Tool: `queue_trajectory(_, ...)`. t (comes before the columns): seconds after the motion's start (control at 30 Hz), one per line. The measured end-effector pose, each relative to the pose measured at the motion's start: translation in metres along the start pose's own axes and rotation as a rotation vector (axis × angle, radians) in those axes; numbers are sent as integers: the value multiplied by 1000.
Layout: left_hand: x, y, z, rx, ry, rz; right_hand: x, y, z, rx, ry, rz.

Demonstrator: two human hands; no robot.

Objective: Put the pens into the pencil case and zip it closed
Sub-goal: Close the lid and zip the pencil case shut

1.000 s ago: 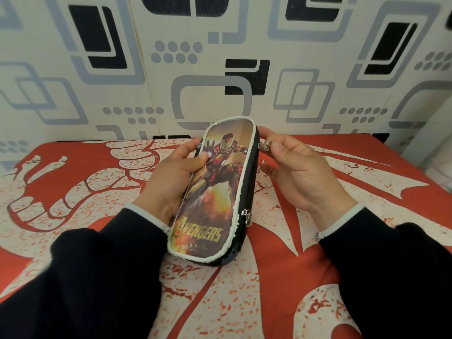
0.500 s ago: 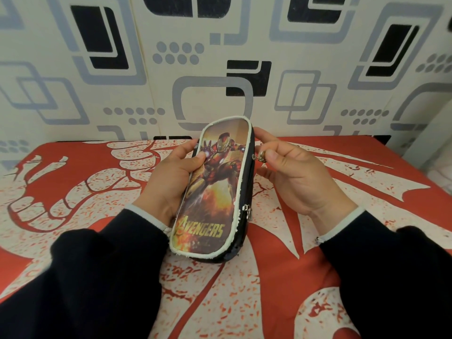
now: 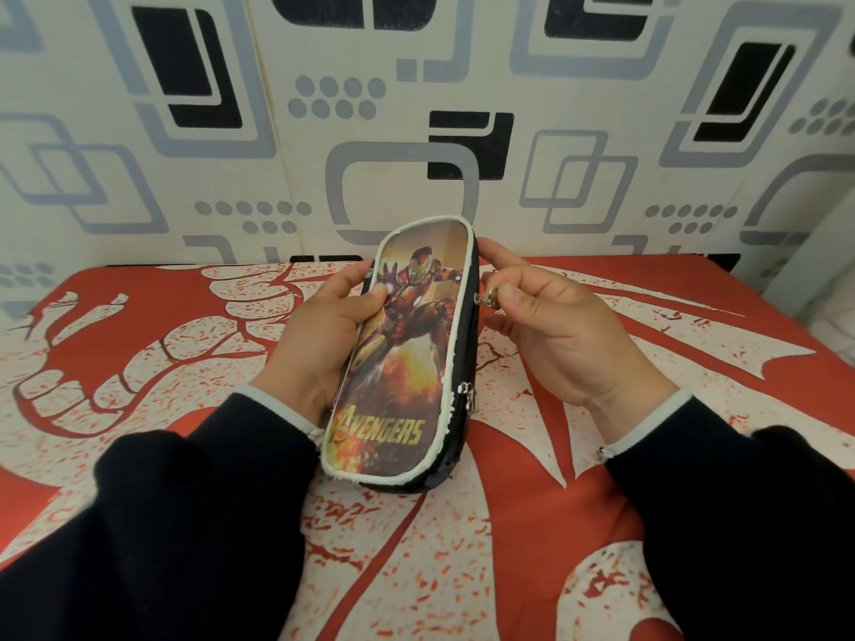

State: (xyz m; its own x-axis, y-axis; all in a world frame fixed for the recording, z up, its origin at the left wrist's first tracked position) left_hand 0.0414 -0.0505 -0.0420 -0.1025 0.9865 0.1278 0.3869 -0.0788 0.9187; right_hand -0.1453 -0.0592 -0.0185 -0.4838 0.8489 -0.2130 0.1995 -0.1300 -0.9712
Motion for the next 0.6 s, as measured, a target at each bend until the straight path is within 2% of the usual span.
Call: queue_trajectory(0.6, -2, 0, 5, -5, 50, -35, 2, -2, -4, 76, -69, -2)
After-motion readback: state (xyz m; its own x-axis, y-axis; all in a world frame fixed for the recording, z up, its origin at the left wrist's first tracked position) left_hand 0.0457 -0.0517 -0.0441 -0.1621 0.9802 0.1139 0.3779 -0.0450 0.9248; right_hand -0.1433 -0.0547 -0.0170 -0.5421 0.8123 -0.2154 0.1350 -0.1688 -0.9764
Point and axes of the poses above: each hand's wrist, its own x-axis away from the middle knuckle, its own z-axis out of the back of the hand, y = z × x, the point moved 2 cm from there along -x, towards the middle knuckle, and after that the axes turned 2 degrees about -y, right-handed, at the moved point
